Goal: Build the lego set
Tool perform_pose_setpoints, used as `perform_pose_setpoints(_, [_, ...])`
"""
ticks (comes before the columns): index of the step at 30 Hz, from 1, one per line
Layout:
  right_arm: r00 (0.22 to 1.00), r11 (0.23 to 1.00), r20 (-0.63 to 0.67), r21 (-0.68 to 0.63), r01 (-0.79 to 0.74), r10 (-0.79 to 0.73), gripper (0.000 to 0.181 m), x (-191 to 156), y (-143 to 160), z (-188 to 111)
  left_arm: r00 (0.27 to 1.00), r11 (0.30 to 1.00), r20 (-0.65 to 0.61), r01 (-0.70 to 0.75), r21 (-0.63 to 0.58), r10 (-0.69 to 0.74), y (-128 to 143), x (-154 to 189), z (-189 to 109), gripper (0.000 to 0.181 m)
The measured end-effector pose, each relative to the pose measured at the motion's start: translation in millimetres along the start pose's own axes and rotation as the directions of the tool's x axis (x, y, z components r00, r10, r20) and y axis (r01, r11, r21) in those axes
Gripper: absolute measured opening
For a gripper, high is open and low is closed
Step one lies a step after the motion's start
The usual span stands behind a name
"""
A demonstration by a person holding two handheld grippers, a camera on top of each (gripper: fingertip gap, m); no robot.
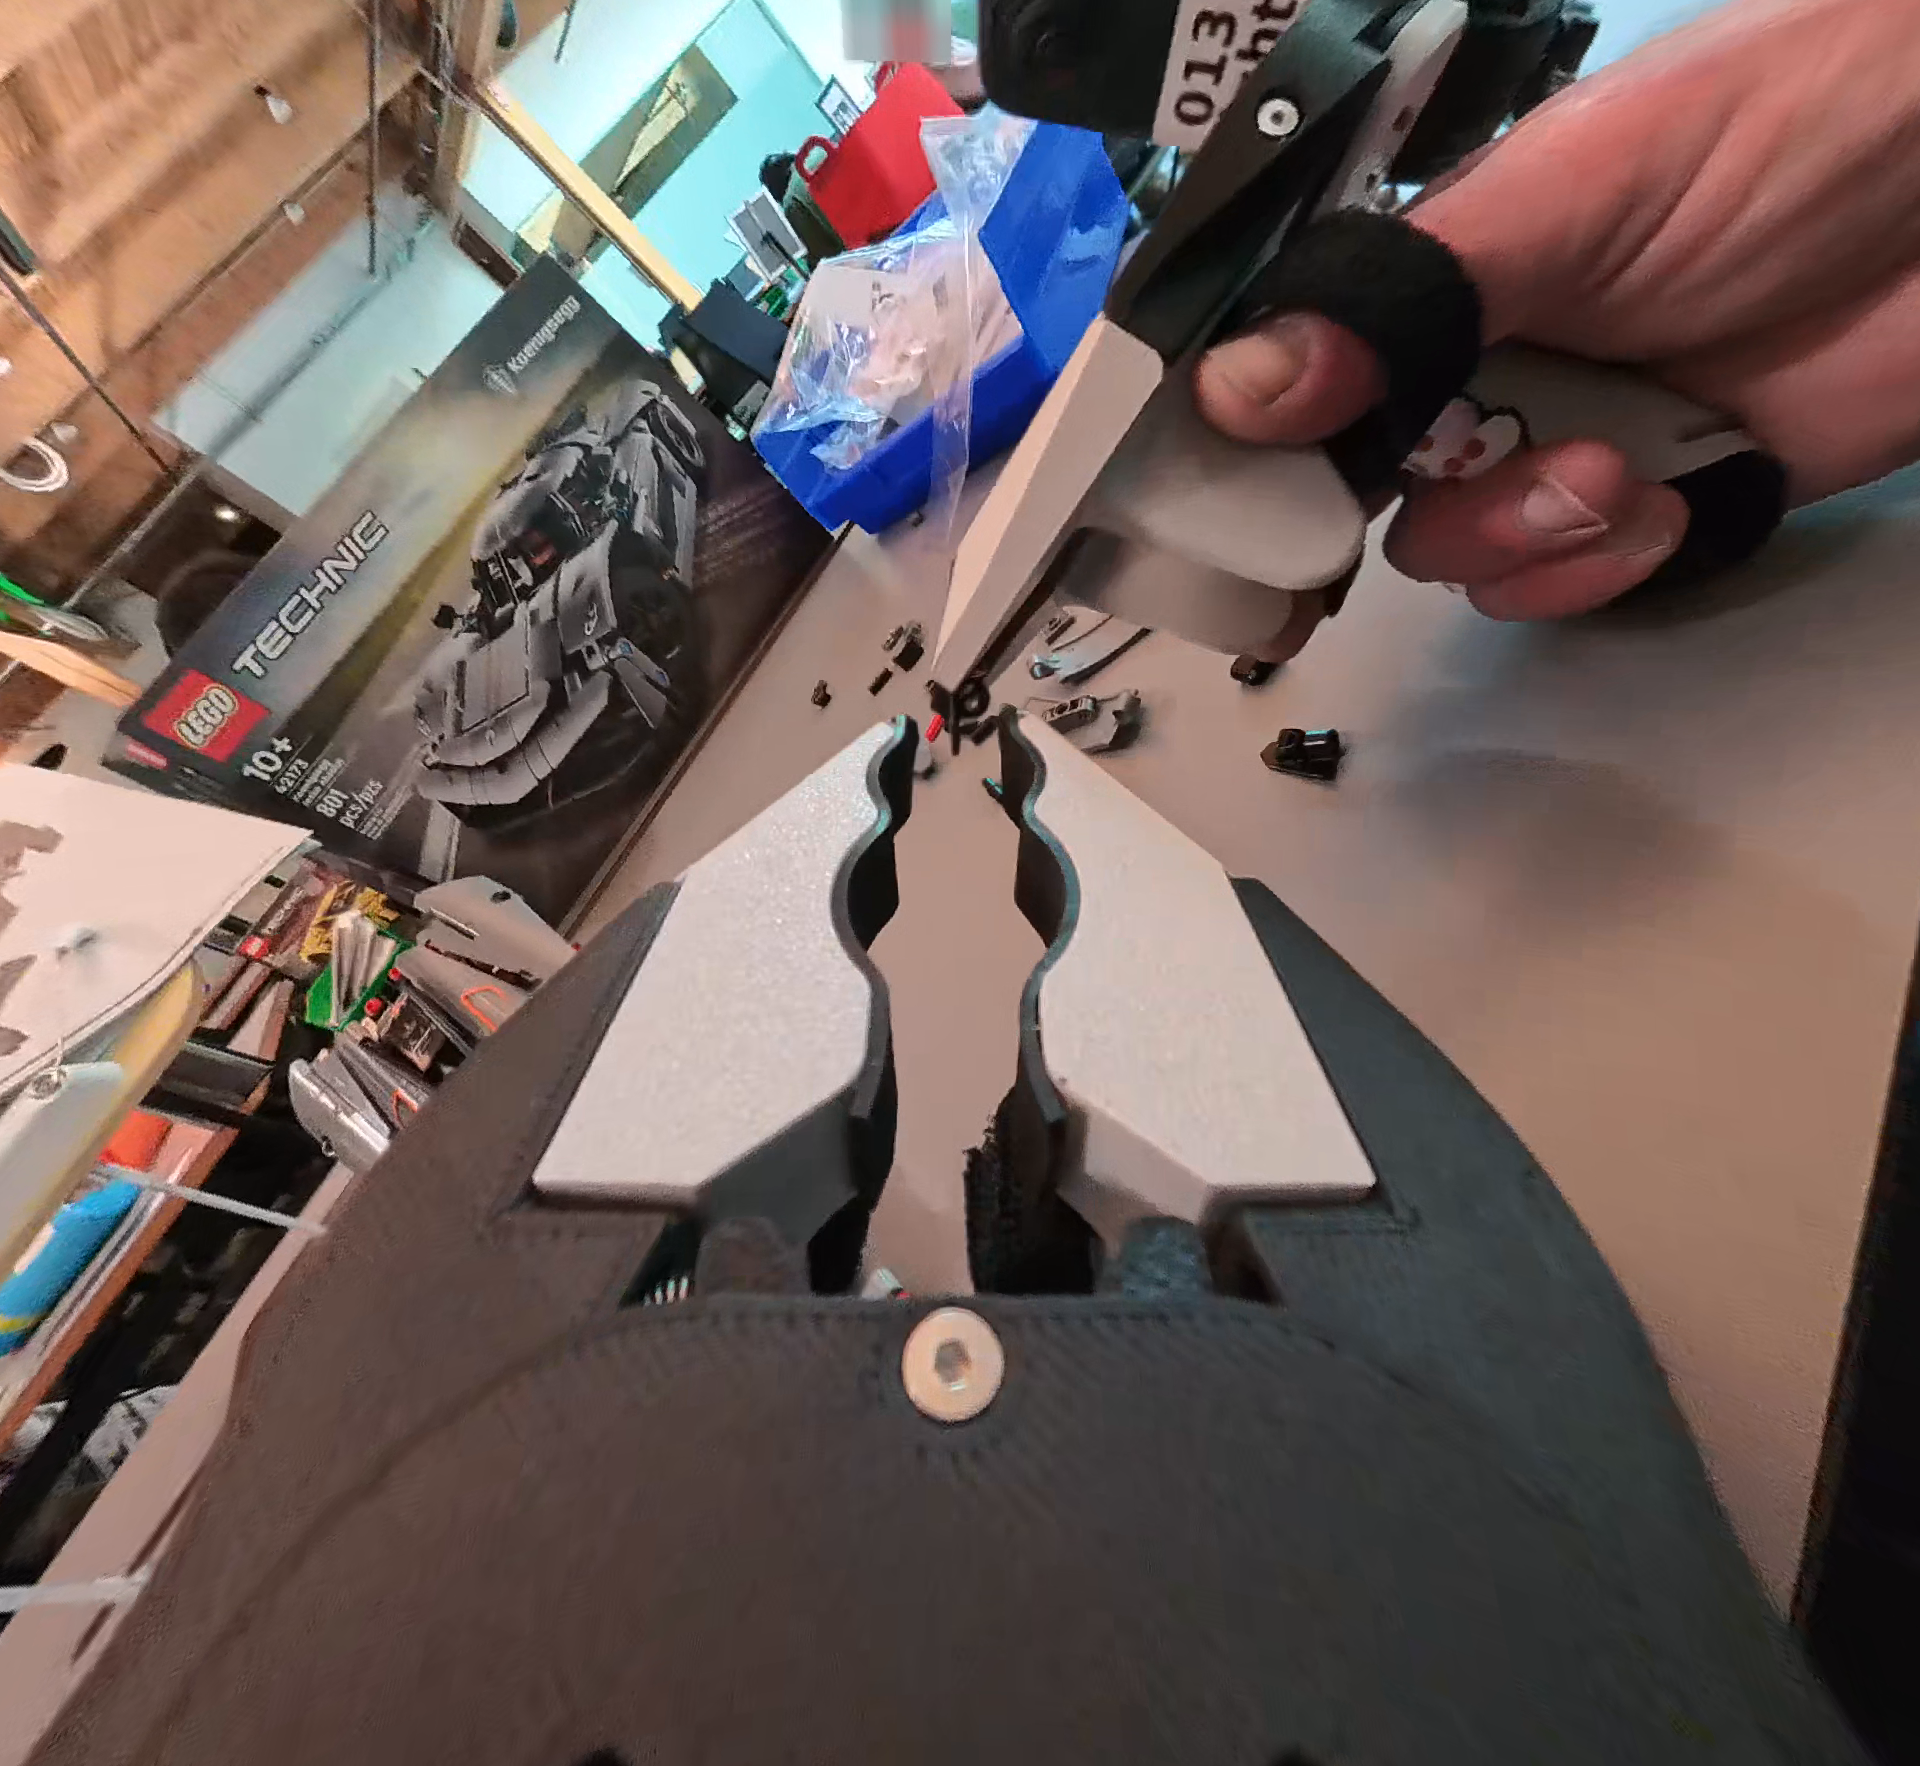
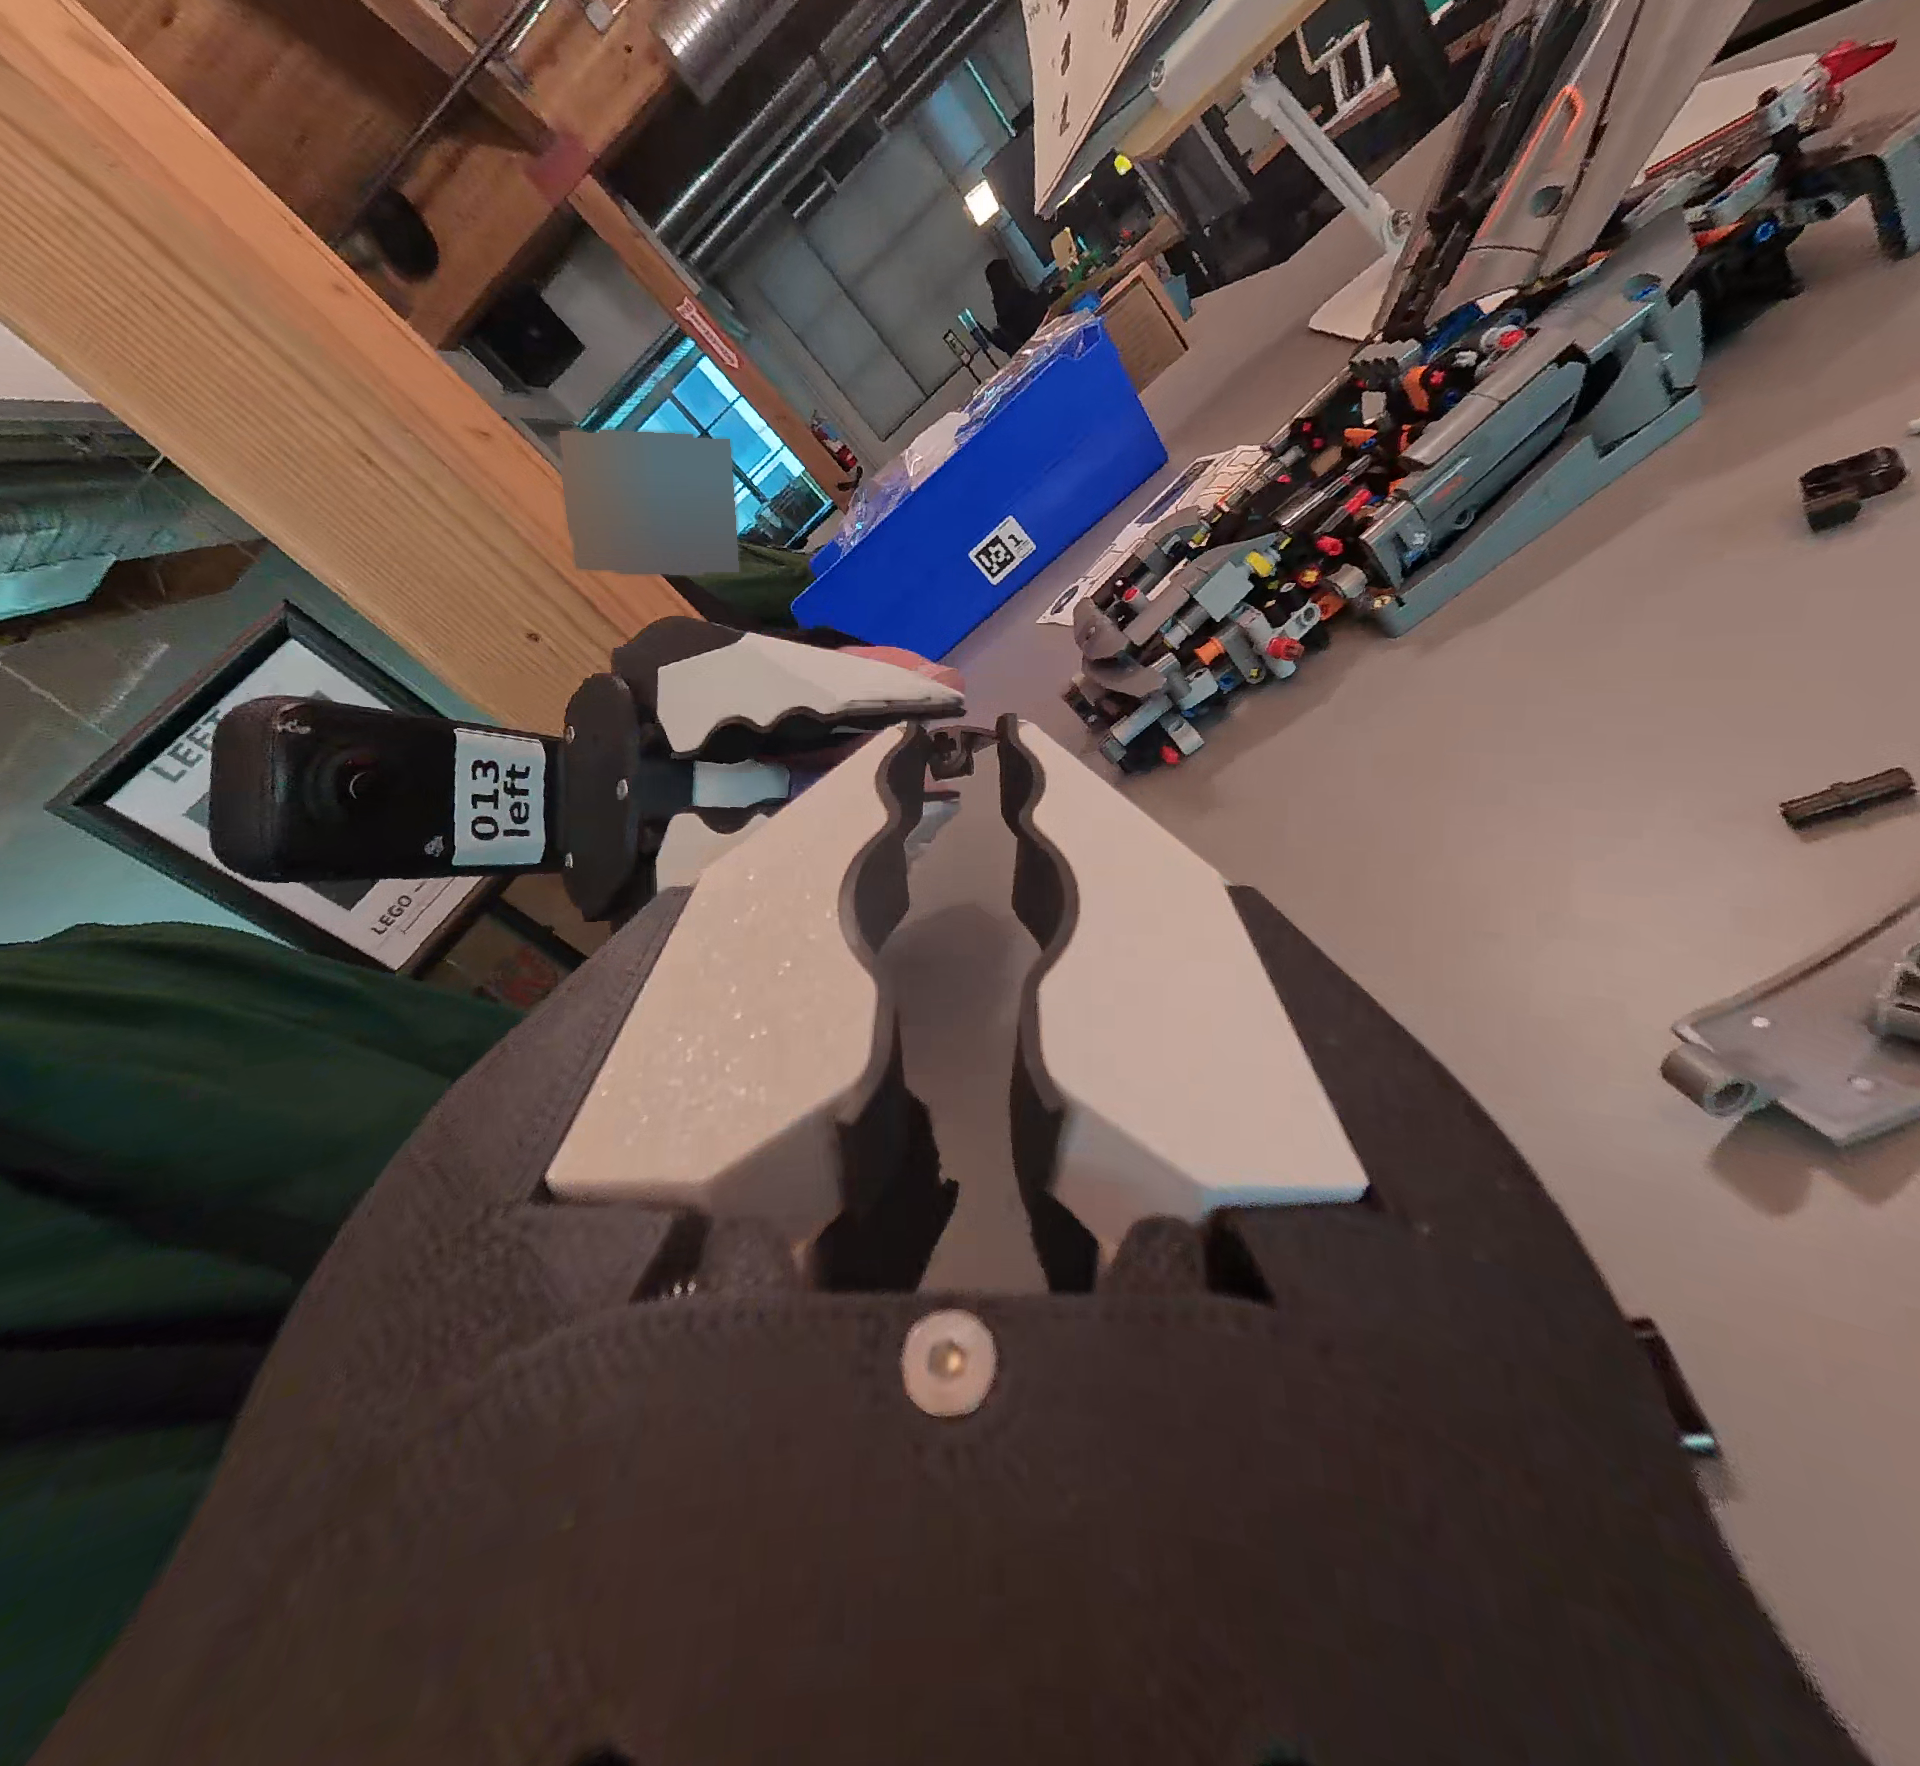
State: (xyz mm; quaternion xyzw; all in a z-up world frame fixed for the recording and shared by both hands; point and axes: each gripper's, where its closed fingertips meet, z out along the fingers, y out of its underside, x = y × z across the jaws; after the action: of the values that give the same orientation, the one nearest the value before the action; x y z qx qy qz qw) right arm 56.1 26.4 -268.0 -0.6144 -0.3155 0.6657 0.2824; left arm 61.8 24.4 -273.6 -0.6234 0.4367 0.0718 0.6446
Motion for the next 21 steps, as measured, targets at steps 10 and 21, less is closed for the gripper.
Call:
perform_pose_setpoints(10, [1.0,1.0,0.026,-0.021,-0.007,0.008,0.015,-9.2,0.5,4.4,0.996,0.998,0.052,-0.066,0.012,0.065,-1.2,-2.6,-5.3,0.0])
perform_pose_setpoints(21, [0.999,0.999,0.032,-0.036,-0.012,0.013,0.013,-8.8,2.0,3.7,0.993,0.993,0.032,-0.116,0.011,0.116,-0.1,1.3,-3.8,0.0])
